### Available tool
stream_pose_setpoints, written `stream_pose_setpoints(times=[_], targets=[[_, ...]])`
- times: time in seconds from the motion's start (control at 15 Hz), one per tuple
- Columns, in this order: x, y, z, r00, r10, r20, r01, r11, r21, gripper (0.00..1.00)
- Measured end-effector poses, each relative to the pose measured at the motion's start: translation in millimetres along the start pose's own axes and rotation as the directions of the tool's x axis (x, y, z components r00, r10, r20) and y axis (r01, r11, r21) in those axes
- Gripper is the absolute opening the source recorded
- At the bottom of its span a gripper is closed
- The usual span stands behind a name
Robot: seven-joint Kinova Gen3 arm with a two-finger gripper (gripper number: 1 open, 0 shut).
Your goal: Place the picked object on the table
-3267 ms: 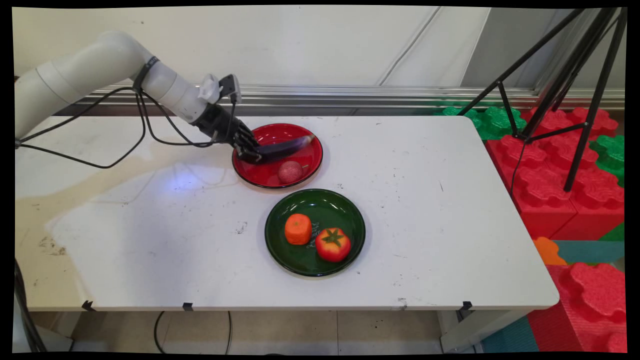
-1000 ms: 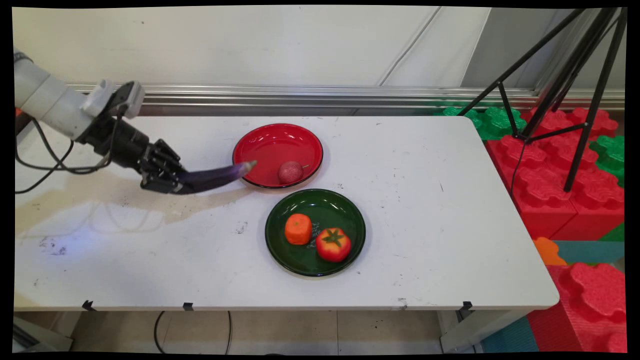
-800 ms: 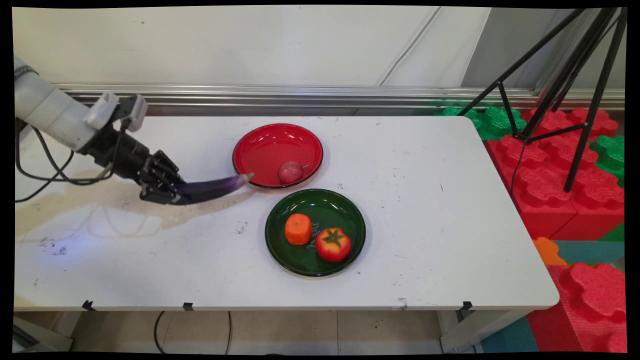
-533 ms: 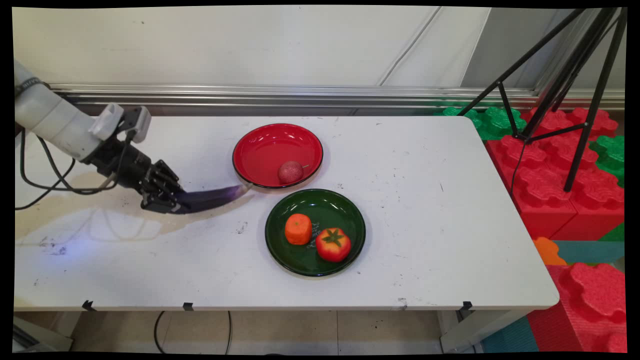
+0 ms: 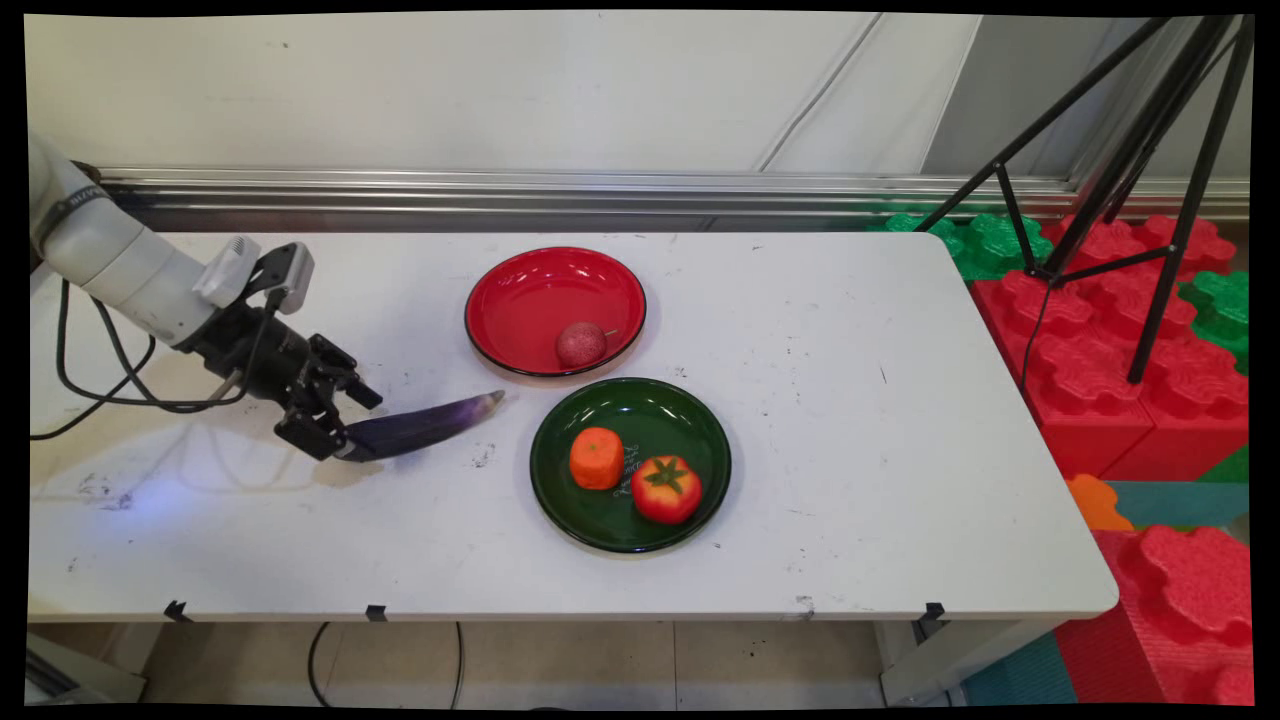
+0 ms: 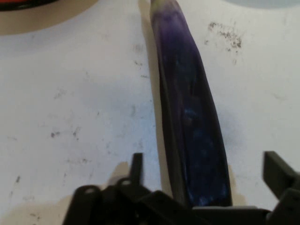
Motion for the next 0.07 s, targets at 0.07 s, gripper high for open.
stream_pose_setpoints(times=[0.07], targets=[[-0.7,0.4,0.2,1.0,0.0,-0.001,0.0,1.0,-0.002,1.0]])
